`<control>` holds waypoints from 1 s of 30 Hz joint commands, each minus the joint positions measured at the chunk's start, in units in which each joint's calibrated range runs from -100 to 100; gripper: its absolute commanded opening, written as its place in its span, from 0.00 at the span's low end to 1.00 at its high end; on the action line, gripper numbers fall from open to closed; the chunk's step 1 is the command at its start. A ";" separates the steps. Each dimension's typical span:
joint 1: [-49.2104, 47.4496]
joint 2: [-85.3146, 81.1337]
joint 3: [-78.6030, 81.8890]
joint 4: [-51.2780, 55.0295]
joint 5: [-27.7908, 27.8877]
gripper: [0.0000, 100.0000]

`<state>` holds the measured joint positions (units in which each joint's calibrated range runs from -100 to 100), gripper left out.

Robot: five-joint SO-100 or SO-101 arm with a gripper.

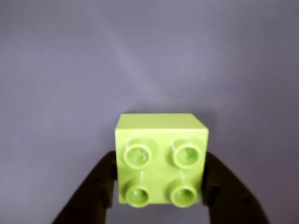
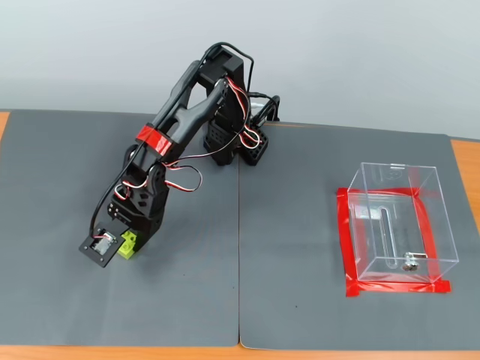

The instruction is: Pick the green lego block and place it into the transparent box

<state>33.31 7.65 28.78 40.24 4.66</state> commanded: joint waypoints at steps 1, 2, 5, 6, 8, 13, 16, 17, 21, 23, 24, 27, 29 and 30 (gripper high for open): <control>0.60 -7.01 -2.51 -0.23 -0.31 0.09; 0.52 -8.20 -2.51 -0.40 -0.37 0.09; -0.07 -12.27 -2.51 -0.83 -0.47 0.09; -0.22 -13.88 -2.51 -0.83 -0.52 0.09; -1.27 -16.85 -2.51 -0.57 -0.52 0.09; -2.31 -23.63 -2.78 -0.14 -0.52 0.09; -3.13 -27.27 -4.95 2.03 -0.47 0.09; -3.58 -28.29 -6.12 3.51 -0.47 0.09; -6.42 -31.09 -12.82 11.75 -1.04 0.09; -7.91 -31.51 -17.16 15.92 -2.92 0.09; -8.73 -31.51 -19.69 18.09 -3.65 0.09; -12.01 -31.09 -27.20 23.73 -4.79 0.09; -14.77 -30.92 -31.09 26.08 -5.16 0.09; -16.34 -30.92 -32.27 26.77 -5.21 0.09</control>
<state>21.30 -21.07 3.82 64.01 -0.22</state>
